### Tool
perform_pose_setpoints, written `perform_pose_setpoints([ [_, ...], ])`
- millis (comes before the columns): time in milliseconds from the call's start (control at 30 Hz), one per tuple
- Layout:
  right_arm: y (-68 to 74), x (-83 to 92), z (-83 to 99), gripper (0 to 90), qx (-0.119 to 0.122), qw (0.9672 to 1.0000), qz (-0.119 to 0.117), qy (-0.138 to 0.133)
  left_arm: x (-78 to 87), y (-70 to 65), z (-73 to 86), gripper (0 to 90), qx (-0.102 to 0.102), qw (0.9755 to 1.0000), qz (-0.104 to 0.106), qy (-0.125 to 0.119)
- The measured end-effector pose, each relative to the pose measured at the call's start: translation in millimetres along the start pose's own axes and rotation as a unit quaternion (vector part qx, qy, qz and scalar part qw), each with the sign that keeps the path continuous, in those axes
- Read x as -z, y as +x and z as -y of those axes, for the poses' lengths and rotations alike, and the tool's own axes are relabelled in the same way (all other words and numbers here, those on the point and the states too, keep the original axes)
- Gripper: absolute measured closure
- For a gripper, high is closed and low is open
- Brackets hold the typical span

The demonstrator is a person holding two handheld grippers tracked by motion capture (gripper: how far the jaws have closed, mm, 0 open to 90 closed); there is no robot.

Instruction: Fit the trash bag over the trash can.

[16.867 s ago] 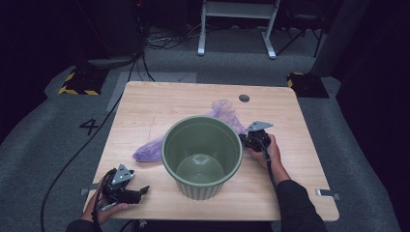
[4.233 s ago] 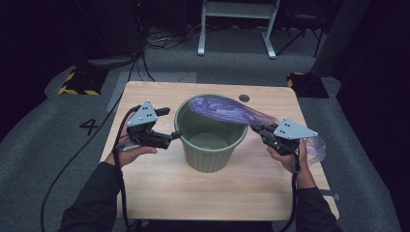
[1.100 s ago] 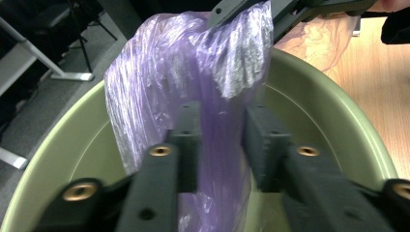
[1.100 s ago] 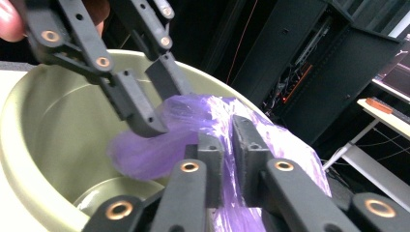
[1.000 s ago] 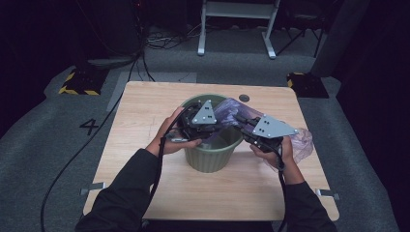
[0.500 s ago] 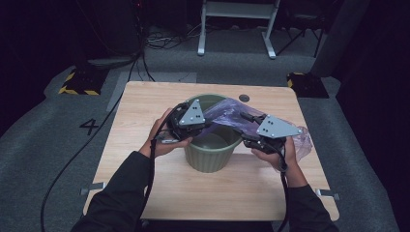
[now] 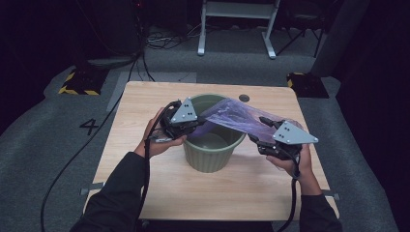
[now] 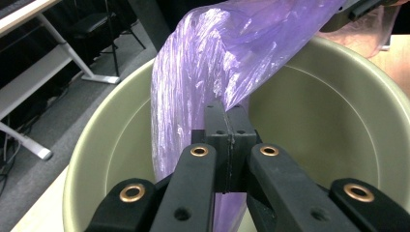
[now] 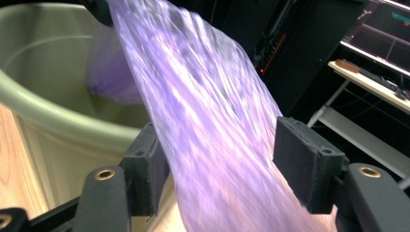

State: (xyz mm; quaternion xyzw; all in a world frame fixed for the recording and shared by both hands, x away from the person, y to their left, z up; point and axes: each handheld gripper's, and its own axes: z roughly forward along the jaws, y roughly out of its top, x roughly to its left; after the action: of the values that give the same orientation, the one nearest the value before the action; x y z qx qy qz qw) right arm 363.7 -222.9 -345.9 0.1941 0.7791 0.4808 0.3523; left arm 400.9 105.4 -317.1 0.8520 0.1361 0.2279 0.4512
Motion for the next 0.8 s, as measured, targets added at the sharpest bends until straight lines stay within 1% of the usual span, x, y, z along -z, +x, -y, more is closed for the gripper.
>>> perform_pose_setpoints([
  [33, -1.1, 1.8, 1.6, 39.9, -0.001, 1.0000, 0.004, 0.002, 0.9, 1.1, 1.2, 90.0, 0.002, 1.0000, -0.001, -0.001],
  [67, -2.7, 4.3, 3.4, 42.8, -0.004, 0.9999, 0.010, 0.004, 1.4, 1.8, 1.9, 90.0, 0.004, 1.0000, 0.000, -0.002],
  [100, -3.8, 5.8, 4.5, 45.5, -0.006, 0.9999, 0.010, 0.002, 2.2, 2.4, 3.0, 90.0, 0.005, 1.0000, 0.000, -0.002],
  [167, -5.7, 9.3, 7.0, 55.6, -0.008, 0.9999, 0.008, 0.000, 2.5, 2.4, 4.0, 90.0, 0.005, 1.0000, -0.001, -0.002],
  [367, -7.1, 14.1, 11.4, 76.6, -0.011, 0.9999, 0.008, -0.007, 2.8, 1.3, 6.3, 90.0, 0.006, 1.0000, 0.001, -0.002],
  [433, -6.1, 14.2, 11.0, 82.2, -0.008, 0.9999, 0.007, -0.010, 2.9, 1.2, 7.0, 90.0, 0.007, 1.0000, 0.002, -0.003],
  [467, -5.5, 13.8, 10.1, 83.7, -0.005, 0.9999, 0.009, -0.011, 3.1, 1.5, 7.4, 90.0, 0.007, 1.0000, 0.003, -0.003],
  [500, -4.9, 13.4, 8.7, 85.2, -0.002, 0.9998, 0.013, -0.012, 3.8, 1.8, 8.1, 89.9, 0.011, 0.9999, 0.004, -0.008],
  [533, -4.3, 13.1, 6.8, 86.2, 0.001, 0.9998, 0.014, -0.014, 4.5, 2.3, 8.5, 89.6, 0.014, 0.9998, 0.010, -0.014],
  [567, -3.9, 12.9, 5.5, 86.7, 0.002, 0.9998, 0.015, -0.016, 6.0, 3.0, 8.8, 83.3, 0.020, 0.9995, 0.016, -0.020],
  [600, -3.7, 12.9, 3.7, 87.1, 0.005, 0.9997, 0.016, -0.018, 7.4, 3.1, 8.7, 77.0, 0.026, 0.9991, 0.019, -0.026],
  [633, -3.6, 12.8, 1.9, 87.3, 0.007, 0.9997, 0.015, -0.020, 8.9, 3.3, 8.4, 69.0, 0.030, 0.9988, 0.023, -0.030],
  [667, -3.5, 12.6, -0.1, 87.3, 0.011, 0.9996, 0.014, -0.020, 10.5, 3.0, 7.9, 66.4, 0.030, 0.9985, 0.029, -0.035],
  [700, -3.1, 12.4, -2.4, 87.3, 0.017, 0.9996, 0.014, -0.019, 12.3, 1.6, 6.3, 62.2, 0.030, 0.9986, 0.022, -0.039],
  [733, -2.3, 12.1, -5.3, 87.4, 0.025, 0.9994, 0.012, -0.020, 13.5, 0.7, 4.3, 54.2, 0.034, 0.9985, 0.014, -0.040],
  [767, -1.7, 11.7, -7.7, 87.5, 0.032, 0.9992, 0.009, -0.020, 14.5, 0.2, 2.8, 48.3, 0.035, 0.9984, 0.014, -0.041],
  [800, -1.1, 11.4, -9.6, 87.7, 0.036, 0.9991, 0.008, -0.018, 15.7, -0.9, 0.7, 45.1, 0.035, 0.9983, 0.015, -0.044],
])
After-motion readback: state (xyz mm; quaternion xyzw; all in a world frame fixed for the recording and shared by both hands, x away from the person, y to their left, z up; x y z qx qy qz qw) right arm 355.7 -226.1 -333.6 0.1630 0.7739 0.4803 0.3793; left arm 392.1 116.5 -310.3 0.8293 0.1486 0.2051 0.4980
